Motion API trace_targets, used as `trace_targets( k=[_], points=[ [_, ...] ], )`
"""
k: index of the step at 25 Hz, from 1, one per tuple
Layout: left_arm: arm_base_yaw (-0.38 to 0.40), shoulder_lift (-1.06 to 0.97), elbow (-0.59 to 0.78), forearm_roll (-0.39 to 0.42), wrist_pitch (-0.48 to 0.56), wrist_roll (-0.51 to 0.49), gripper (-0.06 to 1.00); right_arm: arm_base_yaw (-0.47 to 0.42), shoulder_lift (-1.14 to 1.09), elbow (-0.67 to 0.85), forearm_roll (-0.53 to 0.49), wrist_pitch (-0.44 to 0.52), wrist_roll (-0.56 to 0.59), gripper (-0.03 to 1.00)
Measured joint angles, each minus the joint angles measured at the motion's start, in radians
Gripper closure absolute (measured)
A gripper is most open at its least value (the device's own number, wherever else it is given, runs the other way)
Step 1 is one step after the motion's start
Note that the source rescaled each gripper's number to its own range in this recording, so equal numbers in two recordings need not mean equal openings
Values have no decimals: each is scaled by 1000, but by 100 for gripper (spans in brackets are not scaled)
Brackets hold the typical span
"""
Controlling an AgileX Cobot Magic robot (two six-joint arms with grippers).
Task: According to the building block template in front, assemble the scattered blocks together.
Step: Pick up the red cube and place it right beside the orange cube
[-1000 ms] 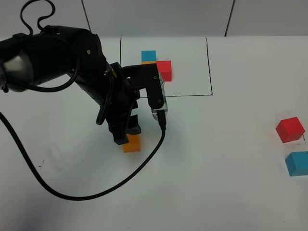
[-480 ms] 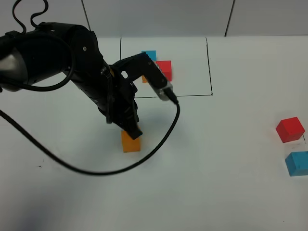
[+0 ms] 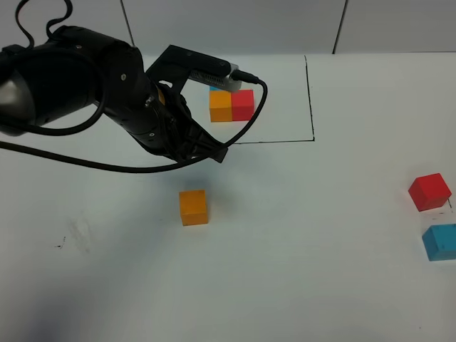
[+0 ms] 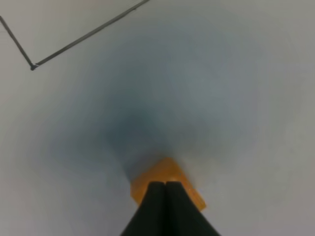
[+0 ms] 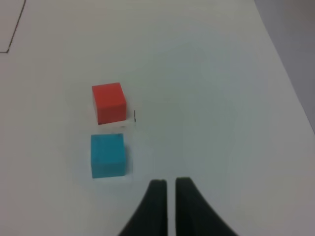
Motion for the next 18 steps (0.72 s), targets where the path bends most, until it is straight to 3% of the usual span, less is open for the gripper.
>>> trace_targets(
  k=[10, 18],
  points=[
    [220, -132, 23, 49, 117, -1, 94, 0, 0, 0, 0, 0, 0, 96],
    [429, -333, 225, 60, 123, -2, 94, 0, 0, 0, 0, 0, 0, 96]
  ],
)
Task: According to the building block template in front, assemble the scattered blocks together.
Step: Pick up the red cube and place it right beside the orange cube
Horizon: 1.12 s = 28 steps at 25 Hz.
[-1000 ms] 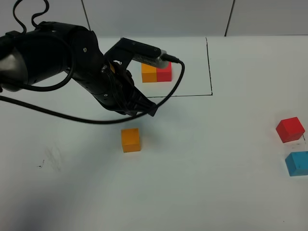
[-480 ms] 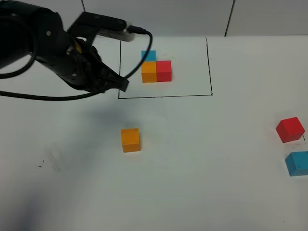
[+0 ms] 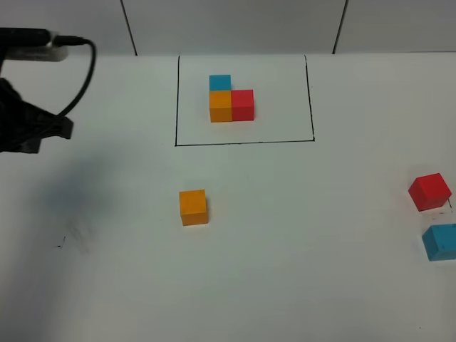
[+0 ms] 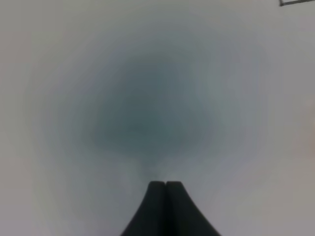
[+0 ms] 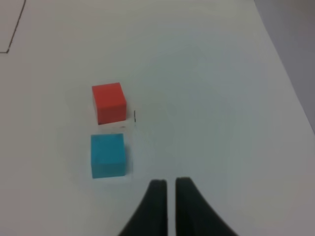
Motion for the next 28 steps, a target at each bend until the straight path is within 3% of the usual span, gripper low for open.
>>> trace_targets(
  k=[8, 12, 28],
  points=[
    [223, -281, 198, 5, 34, -1, 94, 0, 0, 0, 0, 0, 0, 96],
    [285, -436, 292, 4, 88, -2, 94, 0, 0, 0, 0, 0, 0, 96],
    [304, -947, 564, -16, 260, -2, 94, 0, 0, 0, 0, 0, 1, 96]
  ],
)
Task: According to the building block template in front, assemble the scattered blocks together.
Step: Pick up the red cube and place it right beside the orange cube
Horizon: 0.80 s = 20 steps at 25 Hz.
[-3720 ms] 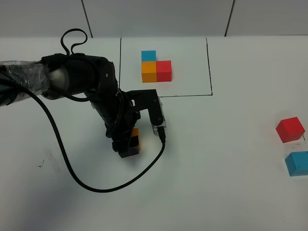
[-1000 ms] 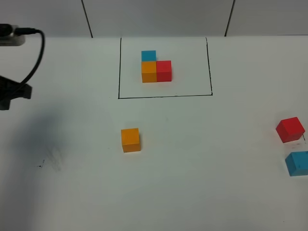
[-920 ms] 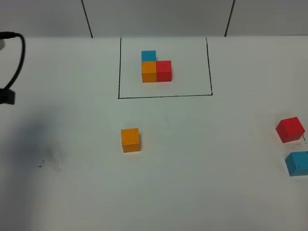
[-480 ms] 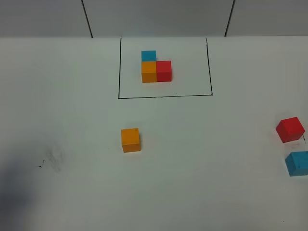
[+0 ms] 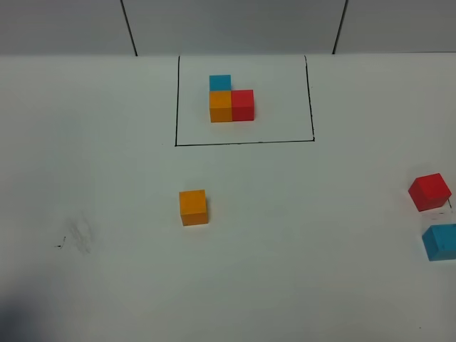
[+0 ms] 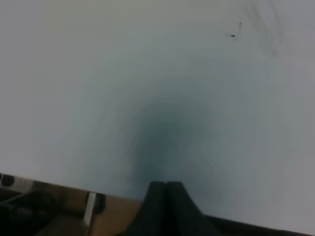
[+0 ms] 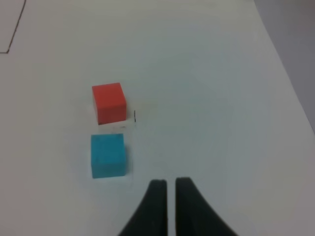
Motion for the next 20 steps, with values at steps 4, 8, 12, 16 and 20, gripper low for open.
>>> trace_targets(
  k=[4, 8, 12, 16, 20],
  points=[
    [0, -101, 1, -6, 4, 2, 94, 0, 0, 0, 0, 0, 0, 96],
    [0, -197, 2, -21, 5, 27, 94, 0, 0, 0, 0, 0, -1, 96],
    [0, -276, 3, -45, 5, 58, 94, 0, 0, 0, 0, 0, -1, 96],
    [0, -327, 3, -74, 6, 101, 94, 0, 0, 0, 0, 0, -1, 96],
    [0, -350, 3, -98, 9, 136, 94, 0, 0, 0, 0, 0, -1, 96]
  ],
)
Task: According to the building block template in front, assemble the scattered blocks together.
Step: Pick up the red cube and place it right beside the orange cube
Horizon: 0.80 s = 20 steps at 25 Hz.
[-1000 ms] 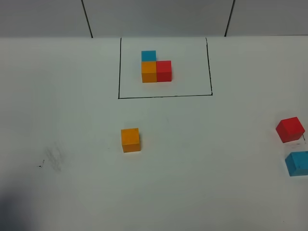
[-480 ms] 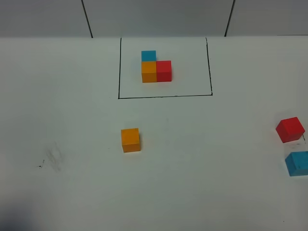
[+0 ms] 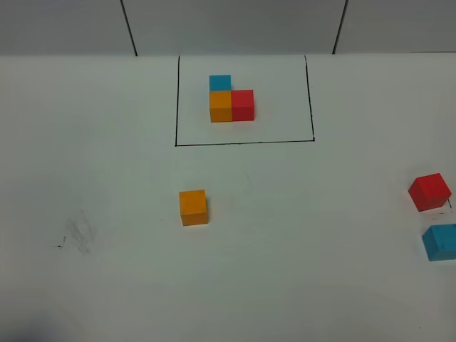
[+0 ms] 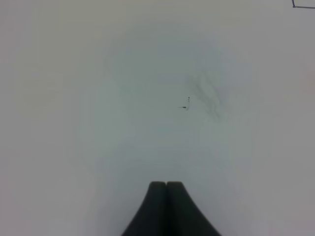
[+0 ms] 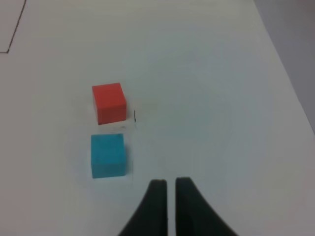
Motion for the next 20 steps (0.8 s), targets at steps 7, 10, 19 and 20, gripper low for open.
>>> trace_targets(
  k=[7, 10, 19, 20],
  points=[
    [0, -4, 0, -8, 4, 31, 94, 0, 0, 0, 0, 0, 0, 96],
    [0, -5, 0, -8, 4, 32, 94, 0, 0, 0, 0, 0, 0, 96],
    [0, -5, 0, -8, 4, 32, 94, 0, 0, 0, 0, 0, 0, 96],
    [0, -5, 0, -8, 4, 32, 94, 0, 0, 0, 0, 0, 0, 96]
  ],
)
